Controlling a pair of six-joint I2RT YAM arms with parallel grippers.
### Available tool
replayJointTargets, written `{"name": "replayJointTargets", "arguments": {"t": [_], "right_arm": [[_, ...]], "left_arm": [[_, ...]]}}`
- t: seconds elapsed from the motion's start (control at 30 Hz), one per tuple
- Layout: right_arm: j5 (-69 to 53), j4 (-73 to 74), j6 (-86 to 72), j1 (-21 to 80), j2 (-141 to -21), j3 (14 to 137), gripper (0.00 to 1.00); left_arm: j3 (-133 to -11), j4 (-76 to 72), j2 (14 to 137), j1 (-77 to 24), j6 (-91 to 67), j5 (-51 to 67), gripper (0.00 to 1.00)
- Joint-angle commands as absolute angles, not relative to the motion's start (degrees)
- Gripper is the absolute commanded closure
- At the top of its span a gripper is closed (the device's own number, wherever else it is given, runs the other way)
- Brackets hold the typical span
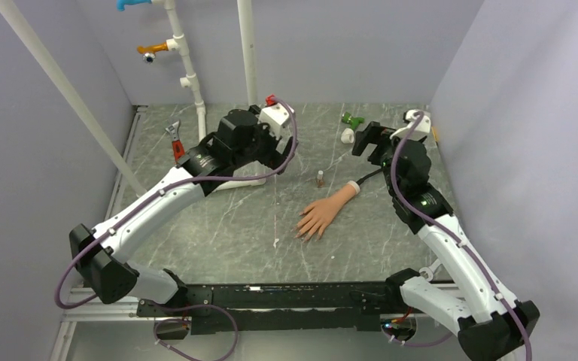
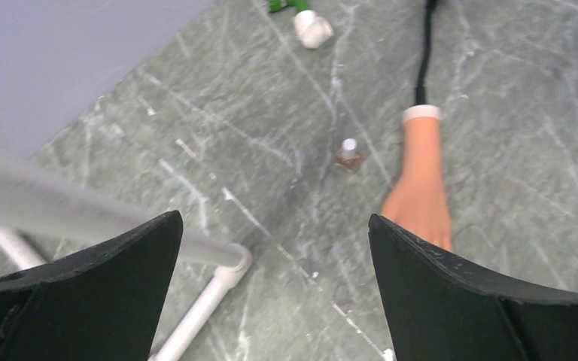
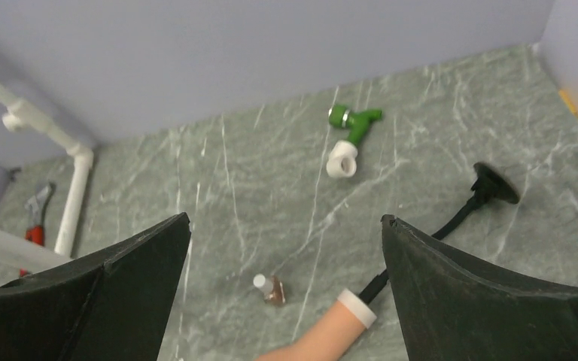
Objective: Paint the nails
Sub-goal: Pick up the nail polish bottle from the center of the board.
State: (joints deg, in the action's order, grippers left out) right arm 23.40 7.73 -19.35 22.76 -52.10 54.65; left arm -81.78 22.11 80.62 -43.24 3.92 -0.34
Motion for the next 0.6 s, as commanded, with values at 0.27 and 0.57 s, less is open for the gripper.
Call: {"name": "replayJointTargets", "arguments": {"t": [0.27,0.57], "right_arm": [[4.6,10.8,-19.53,22.01,-65.4,52.58,0.03],[-5.34,8.21,-19.0,21.46,-79.79,54.83,0.11]], "left_arm": [[-73.81,20.17,73.71,-38.6,2.84,-6.08,0.01],[-71.75,19.0,73.89,-37.39,0.81,-7.5,0.05]]}}
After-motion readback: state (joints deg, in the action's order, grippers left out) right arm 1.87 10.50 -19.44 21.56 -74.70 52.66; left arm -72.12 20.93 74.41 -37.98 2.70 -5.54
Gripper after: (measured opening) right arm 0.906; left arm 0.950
